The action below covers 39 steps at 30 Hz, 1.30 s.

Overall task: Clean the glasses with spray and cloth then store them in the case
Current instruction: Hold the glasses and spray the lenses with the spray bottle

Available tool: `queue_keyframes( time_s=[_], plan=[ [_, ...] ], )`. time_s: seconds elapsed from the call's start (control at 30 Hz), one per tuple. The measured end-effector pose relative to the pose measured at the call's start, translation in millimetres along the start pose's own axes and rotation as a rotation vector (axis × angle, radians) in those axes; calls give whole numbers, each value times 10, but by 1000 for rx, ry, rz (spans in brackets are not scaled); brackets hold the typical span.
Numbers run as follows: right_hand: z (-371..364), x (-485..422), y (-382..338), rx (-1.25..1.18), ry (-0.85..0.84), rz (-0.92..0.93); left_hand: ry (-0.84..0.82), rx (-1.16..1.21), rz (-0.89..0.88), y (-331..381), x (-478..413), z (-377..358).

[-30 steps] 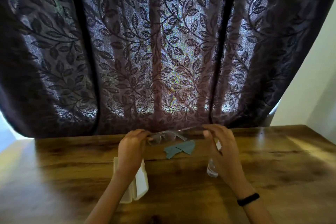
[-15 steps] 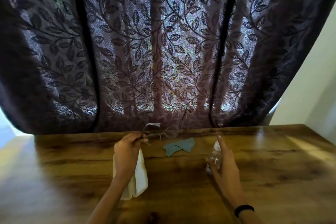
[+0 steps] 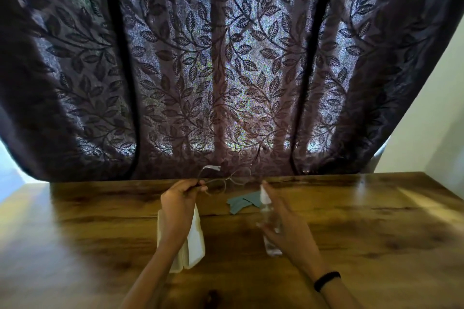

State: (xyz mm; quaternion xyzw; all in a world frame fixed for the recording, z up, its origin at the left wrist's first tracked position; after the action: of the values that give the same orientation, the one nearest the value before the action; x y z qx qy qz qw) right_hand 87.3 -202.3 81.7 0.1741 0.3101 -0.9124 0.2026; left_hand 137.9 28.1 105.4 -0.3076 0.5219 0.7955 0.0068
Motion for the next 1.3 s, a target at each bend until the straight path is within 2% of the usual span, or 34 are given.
queue_keyframes(
  time_s=[0.1,0.23,0.77,0.93,1.1,1.3],
  plan=[
    [-115,-101,-232,-13,-108,48,-6,-7,-17,26,7,-14],
    [-161,-213,-437,-45,-113,85,-13,-55,-65,52,26,-31],
    [-167,-383,-420,-71,-43,60,-9,-1,-63,86,30,-18],
    [64,-381,-252,-134,108,5,-13,45,-67,115,50,-4],
    [221,-392,-98,18,106,-22,-13,57,-53,68,52,12],
    [224,-378,-9,64,109,-64,-7,44,-77,124,52,-3]
  ],
)
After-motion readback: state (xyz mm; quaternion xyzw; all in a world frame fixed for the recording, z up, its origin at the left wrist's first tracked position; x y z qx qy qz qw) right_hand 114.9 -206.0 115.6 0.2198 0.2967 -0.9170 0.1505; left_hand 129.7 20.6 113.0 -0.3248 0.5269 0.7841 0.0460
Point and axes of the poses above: each hand's wrist, its own x-axis away from the middle knuckle, its own z-axis out of the back of the hand, y = z × x, the point moved 8 cm from there along -x, towards the middle knuckle, and after that the axes turned 9 degrees about z, right-handed, at the moved point
